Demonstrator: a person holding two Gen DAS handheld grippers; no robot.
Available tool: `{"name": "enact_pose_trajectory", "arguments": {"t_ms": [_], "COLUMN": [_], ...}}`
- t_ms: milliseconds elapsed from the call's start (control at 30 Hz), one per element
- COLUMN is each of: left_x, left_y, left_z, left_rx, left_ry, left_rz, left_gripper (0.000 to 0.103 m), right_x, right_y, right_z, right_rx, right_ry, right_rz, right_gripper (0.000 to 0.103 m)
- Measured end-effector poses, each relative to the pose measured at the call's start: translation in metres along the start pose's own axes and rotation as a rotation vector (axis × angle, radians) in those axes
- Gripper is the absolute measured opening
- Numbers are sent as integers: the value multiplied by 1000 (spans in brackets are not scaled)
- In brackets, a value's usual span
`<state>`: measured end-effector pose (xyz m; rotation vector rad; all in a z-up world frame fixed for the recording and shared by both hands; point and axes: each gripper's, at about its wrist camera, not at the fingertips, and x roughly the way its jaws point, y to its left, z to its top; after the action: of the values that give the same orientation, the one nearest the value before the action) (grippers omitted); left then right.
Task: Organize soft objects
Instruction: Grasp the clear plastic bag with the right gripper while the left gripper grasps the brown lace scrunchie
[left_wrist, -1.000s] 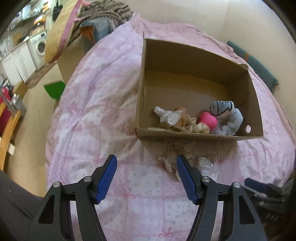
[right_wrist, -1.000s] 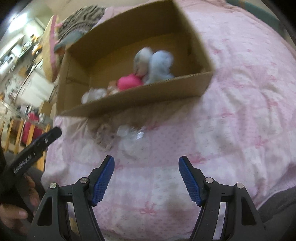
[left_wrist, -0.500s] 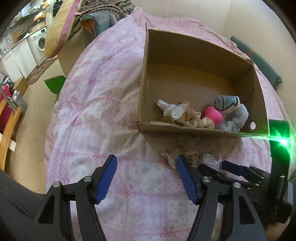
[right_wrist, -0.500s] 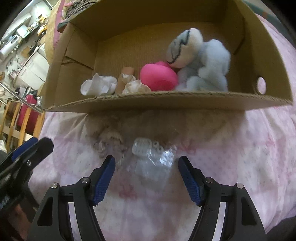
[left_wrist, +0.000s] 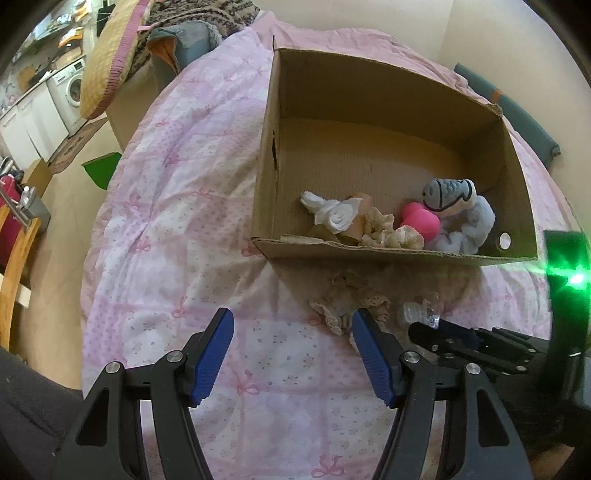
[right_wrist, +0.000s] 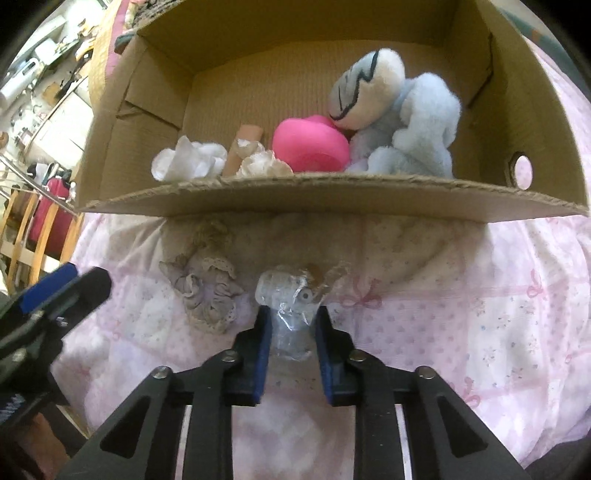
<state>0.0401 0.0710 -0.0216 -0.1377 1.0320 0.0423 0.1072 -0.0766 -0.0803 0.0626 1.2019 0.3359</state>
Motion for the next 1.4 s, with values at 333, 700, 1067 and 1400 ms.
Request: {"name": "enact_pose_trajectory", "arguments": {"t_ms": [333, 700, 1067, 1400], "left_x": [5, 20, 67, 66], "left_y": [1, -23, -52, -42], "left_z": [-1, -8, -3, 0], "left_rx": [-2, 87, 126, 121], "left_ry": [13, 70, 122, 113], "left_rz": [5, -22, -64, -101], "left_gripper": [64, 64, 61, 13], "right_x": [-44, -97, -89, -87], "right_y": [5, -36, -37, -36], "right_z": [0, -13, -13, -12], "right_rx": [-8, 55, 79, 83], "right_ry": [-79, -133, -161, -161], "right_rz": [42, 79, 74, 77], "right_gripper": [19, 19, 19, 19]}}
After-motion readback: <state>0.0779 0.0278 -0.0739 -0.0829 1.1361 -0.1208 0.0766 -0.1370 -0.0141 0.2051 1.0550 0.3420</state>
